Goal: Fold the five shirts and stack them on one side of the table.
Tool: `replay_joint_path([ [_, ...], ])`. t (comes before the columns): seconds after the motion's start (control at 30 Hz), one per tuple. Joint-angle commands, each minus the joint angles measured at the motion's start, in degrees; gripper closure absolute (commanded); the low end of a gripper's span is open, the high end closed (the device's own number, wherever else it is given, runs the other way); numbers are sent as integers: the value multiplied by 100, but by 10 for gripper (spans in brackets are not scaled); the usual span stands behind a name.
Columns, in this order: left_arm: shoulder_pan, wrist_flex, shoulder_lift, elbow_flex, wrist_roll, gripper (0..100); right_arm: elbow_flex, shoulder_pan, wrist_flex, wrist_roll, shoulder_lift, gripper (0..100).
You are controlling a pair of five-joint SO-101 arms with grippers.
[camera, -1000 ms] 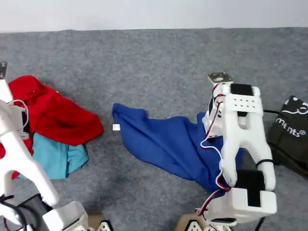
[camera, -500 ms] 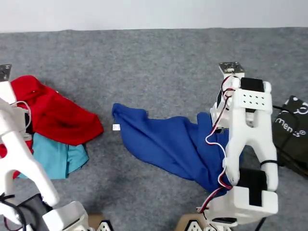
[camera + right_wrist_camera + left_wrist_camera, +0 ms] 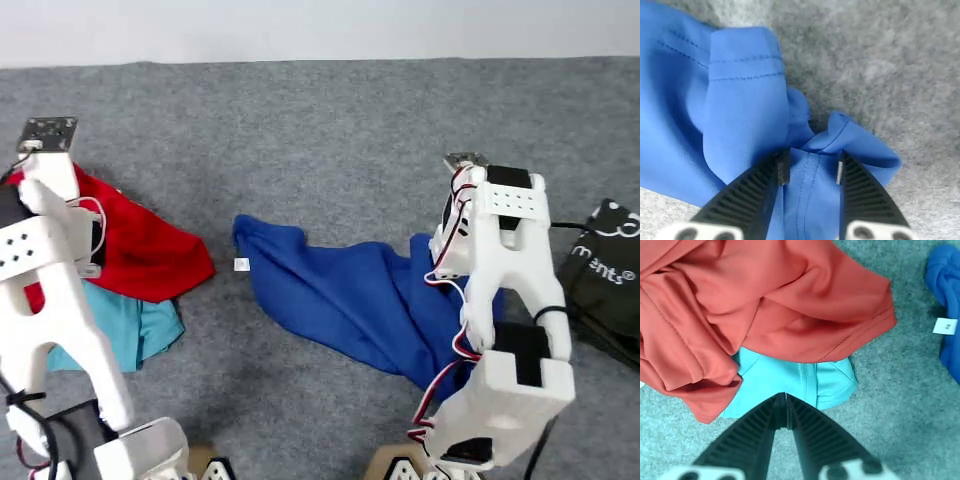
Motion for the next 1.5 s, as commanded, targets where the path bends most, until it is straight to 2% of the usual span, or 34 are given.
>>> replay_joint_path([
  [0.0, 35, 53, -70, 13, 53, 996, -334, -13, 84, -35, -31, 839],
  [0.17, 18, 53, -79, 13, 44, 996, -369, 48, 198, 35, -127, 930],
  [0.4, 18, 44, -44, 13, 35, 996, -404, 40, 277, 413, -1253, 987],
  [0.6, 18, 35, -44, 13, 26, 996, -404, -4, 242, 695, -2756, 987],
  [0.8, 35, -9, -35, 13, 26, 996, -387, -426, 347, 941, -4004, 987],
  [1.0, 53, -18, -70, 13, 35, 996, -360, -576, 1297, 1116, -4374, 987],
  [1.1, 343, 88, -88, -13, 35, 996, -132, -233, 1622, 1354, -4444, 987],
  [1.3, 1767, 70, -35, -31, 35, 995, 659, 998, 1560, 1969, -4629, 987],
  [1.37, 2215, -123, -35, -22, 35, 991, 888, 1420, 1560, 2136, -4637, 987],
  [1.47, 2681, -598, 0, -13, 44, 929, 1169, 1956, 1543, 2400, -4637, 987],
])
